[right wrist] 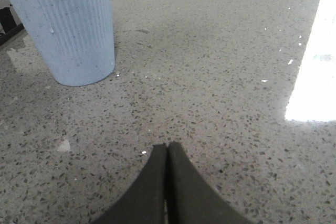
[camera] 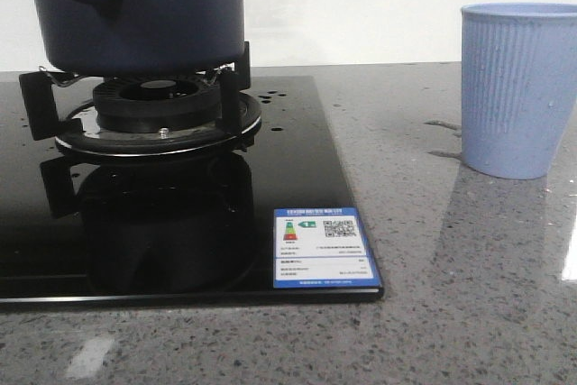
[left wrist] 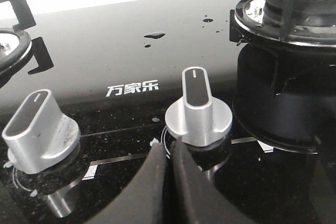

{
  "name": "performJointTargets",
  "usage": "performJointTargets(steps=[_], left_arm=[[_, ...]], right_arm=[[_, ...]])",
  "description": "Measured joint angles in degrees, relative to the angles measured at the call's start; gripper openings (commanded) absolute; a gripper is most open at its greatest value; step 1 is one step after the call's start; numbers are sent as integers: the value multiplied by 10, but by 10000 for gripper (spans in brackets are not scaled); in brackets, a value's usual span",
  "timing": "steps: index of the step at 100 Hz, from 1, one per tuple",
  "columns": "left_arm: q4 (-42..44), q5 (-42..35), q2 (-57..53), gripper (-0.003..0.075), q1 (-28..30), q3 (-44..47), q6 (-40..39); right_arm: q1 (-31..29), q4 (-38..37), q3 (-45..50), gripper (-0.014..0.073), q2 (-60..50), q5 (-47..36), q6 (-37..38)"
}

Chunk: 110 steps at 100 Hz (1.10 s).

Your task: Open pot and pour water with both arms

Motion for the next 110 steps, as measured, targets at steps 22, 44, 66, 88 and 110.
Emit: performJointTargets(steps=[22,44,66,88,110], left_arm=[[0,0,0,-20,0,0,0],[0,0,0,-20,0,0,0],[0,0,0,-20,0,0,0],[7,-5,0,-20,0,0,0],[-9,-67,0,-20,0,0,0]], right_arm=[[0,0,0,-75,0,0,0],[0,0,0,-75,0,0,0],[0,0,0,-75,0,0,0],[0,0,0,-75,0,-6,0],[0,62,0,-75,0,-123,10]])
